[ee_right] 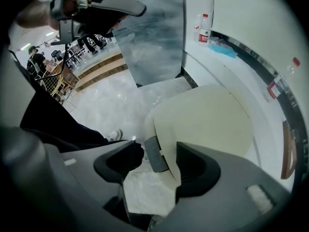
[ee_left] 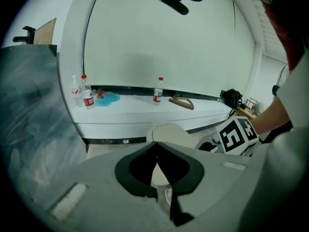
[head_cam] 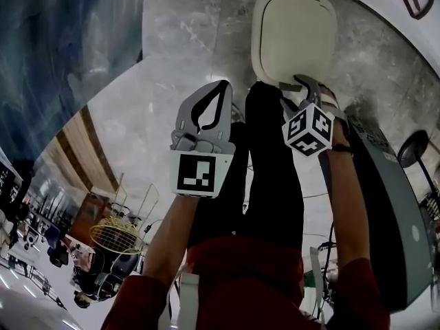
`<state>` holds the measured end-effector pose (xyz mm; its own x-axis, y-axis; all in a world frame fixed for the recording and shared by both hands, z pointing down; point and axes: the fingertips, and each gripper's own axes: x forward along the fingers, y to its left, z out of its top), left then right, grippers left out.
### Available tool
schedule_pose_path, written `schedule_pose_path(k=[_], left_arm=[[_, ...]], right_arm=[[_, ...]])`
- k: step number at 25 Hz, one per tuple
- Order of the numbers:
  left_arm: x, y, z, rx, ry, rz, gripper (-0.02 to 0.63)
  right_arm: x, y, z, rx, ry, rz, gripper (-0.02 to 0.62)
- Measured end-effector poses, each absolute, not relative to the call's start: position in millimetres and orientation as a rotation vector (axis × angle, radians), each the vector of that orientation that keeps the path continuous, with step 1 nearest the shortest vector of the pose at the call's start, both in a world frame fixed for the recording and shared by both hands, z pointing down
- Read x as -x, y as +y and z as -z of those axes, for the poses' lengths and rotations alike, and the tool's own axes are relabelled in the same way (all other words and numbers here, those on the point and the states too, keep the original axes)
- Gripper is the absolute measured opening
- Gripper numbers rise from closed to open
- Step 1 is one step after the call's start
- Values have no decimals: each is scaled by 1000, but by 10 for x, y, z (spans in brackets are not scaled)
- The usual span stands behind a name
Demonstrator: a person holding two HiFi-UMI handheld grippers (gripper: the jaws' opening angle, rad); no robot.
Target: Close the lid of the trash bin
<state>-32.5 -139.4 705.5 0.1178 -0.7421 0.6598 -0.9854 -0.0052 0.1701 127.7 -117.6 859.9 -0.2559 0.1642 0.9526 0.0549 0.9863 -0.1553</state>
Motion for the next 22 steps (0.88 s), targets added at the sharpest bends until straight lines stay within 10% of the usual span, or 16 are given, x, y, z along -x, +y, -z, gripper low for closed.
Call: schedule_pose_path(k=[22], left_arm=[[338, -1159, -7106, -1762, -1674, -519, -3]], right_arm=[[-1266, -1124, -8778, 131, -1798, -149, 252]])
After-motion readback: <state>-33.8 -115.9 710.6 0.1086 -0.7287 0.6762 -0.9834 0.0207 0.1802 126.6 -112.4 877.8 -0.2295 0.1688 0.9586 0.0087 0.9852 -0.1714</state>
